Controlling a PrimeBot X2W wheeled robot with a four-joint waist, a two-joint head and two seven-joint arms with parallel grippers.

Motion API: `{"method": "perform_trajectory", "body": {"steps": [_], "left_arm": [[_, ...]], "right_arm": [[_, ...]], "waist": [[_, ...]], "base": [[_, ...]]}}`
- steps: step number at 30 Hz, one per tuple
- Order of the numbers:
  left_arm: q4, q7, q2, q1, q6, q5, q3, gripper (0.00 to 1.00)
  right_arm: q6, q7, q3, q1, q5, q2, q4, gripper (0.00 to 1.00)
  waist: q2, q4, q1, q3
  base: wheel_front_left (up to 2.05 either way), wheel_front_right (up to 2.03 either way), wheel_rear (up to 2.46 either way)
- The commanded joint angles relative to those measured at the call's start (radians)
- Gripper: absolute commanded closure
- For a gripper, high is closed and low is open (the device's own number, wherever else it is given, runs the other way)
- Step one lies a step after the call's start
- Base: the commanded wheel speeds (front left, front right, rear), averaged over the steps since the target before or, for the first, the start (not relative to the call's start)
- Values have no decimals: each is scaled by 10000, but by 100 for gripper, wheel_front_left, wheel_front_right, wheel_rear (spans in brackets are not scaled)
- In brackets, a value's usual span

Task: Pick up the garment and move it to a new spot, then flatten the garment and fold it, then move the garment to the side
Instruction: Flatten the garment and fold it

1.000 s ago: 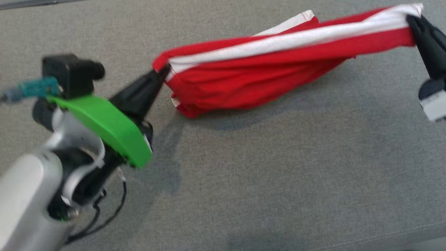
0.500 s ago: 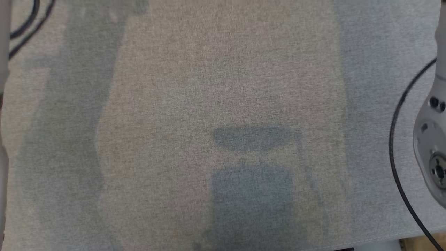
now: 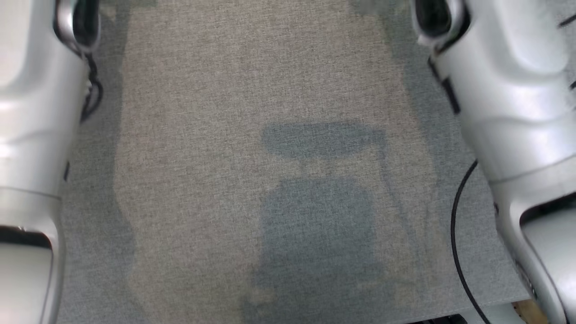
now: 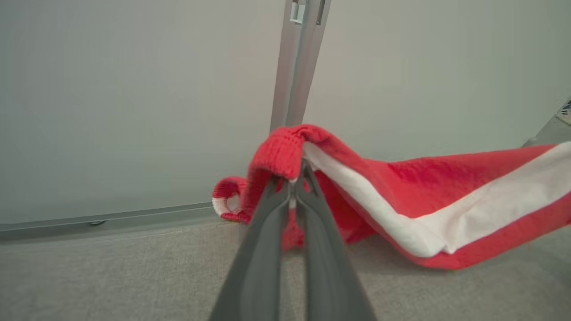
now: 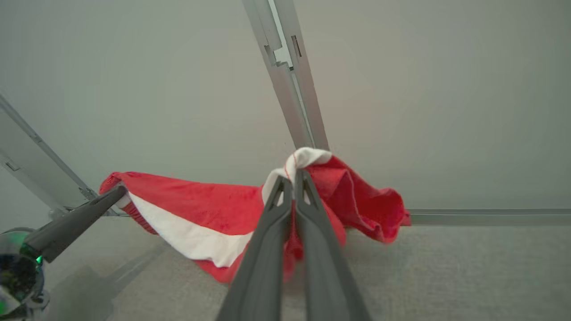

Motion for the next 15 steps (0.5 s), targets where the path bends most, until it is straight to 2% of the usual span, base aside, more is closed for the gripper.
{"method": "perform_trajectory", "body": {"steps": [1,2,7,15], "left_arm": [[38,-218,87,703,-159,-135,68,100],[38,-218,87,703,-159,-135,68,100],[-541,-321,231,2706,-364,-165,-13,100],[-3251,-269,664,6298,-401,-543,-174,100]], "right_arm": [[-1,-172,508,853,338,-370,-276,100],[-1,-172,508,853,338,-370,-276,100],[1,-446,1461,2877,1220,-1539,-1427,100],[1,-474,1757,6364,2446,-3665,-3850,100]], "waist": [[0,-13,-1,-84],[0,-13,-1,-84],[0,43,-1,-853],[0,100,-1,-2506]], "base": [[0,0,0],[0,0,0],[0,0,0],[0,0,0]]}}
